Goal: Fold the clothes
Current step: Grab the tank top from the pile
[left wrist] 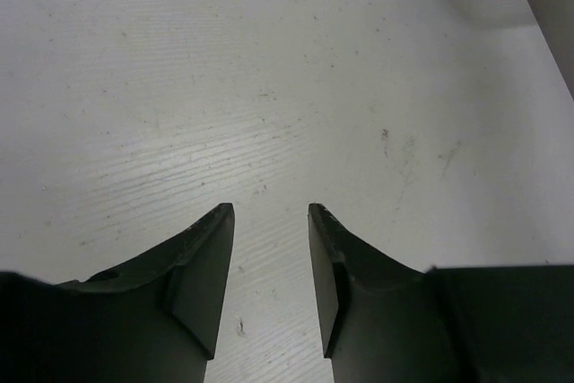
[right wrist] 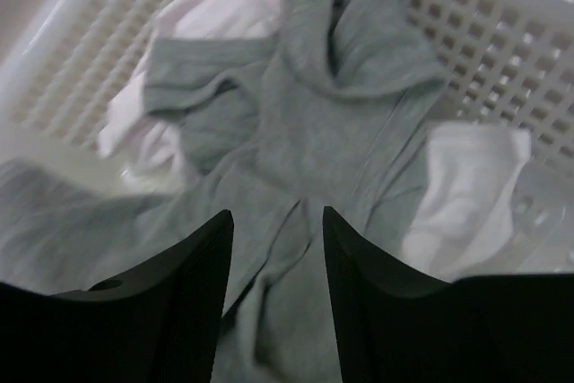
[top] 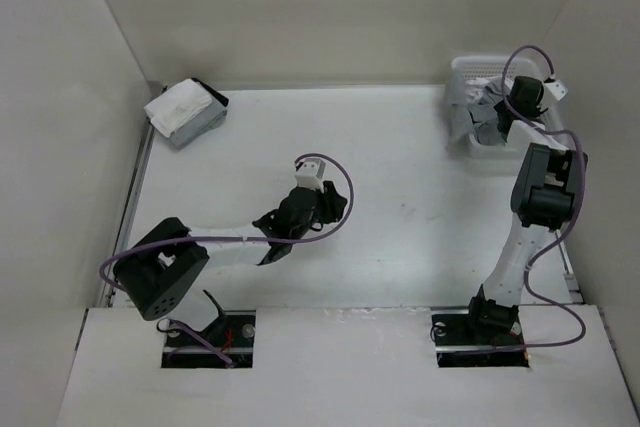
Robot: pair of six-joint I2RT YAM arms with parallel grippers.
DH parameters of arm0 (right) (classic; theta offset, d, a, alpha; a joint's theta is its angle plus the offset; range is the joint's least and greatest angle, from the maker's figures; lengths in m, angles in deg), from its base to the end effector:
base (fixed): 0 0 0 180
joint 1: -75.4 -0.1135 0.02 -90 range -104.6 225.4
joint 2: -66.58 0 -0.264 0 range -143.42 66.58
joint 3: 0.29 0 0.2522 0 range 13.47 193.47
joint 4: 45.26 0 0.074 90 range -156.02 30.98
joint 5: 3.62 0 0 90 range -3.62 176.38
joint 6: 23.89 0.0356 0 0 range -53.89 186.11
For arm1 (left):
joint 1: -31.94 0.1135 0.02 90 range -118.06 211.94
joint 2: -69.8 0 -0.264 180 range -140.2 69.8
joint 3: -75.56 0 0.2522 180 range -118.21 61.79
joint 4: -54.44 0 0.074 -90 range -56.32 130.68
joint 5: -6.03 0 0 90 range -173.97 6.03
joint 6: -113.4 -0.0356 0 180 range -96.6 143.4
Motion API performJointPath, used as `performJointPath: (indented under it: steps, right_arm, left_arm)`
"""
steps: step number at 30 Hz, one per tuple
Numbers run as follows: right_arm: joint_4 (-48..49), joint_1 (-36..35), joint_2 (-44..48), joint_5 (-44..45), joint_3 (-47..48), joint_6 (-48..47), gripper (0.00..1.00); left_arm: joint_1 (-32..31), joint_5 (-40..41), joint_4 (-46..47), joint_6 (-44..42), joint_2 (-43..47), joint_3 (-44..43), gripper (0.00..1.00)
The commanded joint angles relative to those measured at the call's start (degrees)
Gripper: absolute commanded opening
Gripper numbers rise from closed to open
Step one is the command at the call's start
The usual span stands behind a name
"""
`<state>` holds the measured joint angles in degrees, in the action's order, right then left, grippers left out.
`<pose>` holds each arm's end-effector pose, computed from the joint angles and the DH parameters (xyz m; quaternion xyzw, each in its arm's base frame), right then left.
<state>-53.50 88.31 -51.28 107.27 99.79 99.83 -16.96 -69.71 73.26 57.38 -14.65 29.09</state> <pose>0.4649 -0.1196 0.2228 0.4183 0.7280 -0.0571 0.5402 0.2010 -0.2171 0.1855 0.0337 0.8111 -0.3048 0.4981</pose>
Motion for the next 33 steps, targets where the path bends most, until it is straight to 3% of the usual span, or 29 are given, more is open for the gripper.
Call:
performJointPath:
  steps: [1, 8, 13, 17, 19, 20, 22, 27, 33]
  right_arm:
    - [-5.24, 1.99, -5.79, -3.56, 12.1, -3.21, 0.52]
    - [-7.89, 1.99, -12.38, -7.87, 18.61, -3.39, 0.55]
    - [-11.83, 1.99, -15.11, -9.55, 22.74, -1.82, 0.49]
    - [-11.5, 1.99, -14.77, -10.07, 22.4, -0.93, 0.22]
    - [-11.14, 1.99, -14.33, -10.34, 22.31, -0.23, 0.18]
    - [-10.97, 2.08, -13.98, -11.12, 22.31, 0.12, 0.06]
    - [-10.71, 2.17, -13.1, -11.83, 21.7, 0.56, 0.01]
    - [5.45, 1.99, 4.45, -11.92, 6.51, 2.32, 0.0]
    - [10.65, -1.25, 24.77, -11.31, -1.24, 1.18, 0.0]
  left_arm:
    - [1.14, -0.46, 4.95, -0.66, -1.16, 0.37, 0.39]
    - [2.46, -2.04, 5.39, 0.74, -3.09, -0.42, 0.4]
    - [3.6, -3.54, 5.65, 2.06, -4.06, -0.51, 0.4]
    - [3.95, -3.89, 5.92, 2.23, -3.89, -0.25, 0.4]
    - [3.95, -3.89, 5.92, 2.15, -3.89, -0.25, 0.4]
    - [4.04, -3.89, 5.92, 1.97, -3.71, -0.16, 0.4]
    - [4.21, -3.8, 5.92, 1.97, -3.54, -0.07, 0.4]
    - [4.48, -3.89, 6.01, 2.15, -4.06, -0.25, 0.4]
    - [4.57, -4.51, 6.62, 2.32, -3.89, -0.08, 0.4]
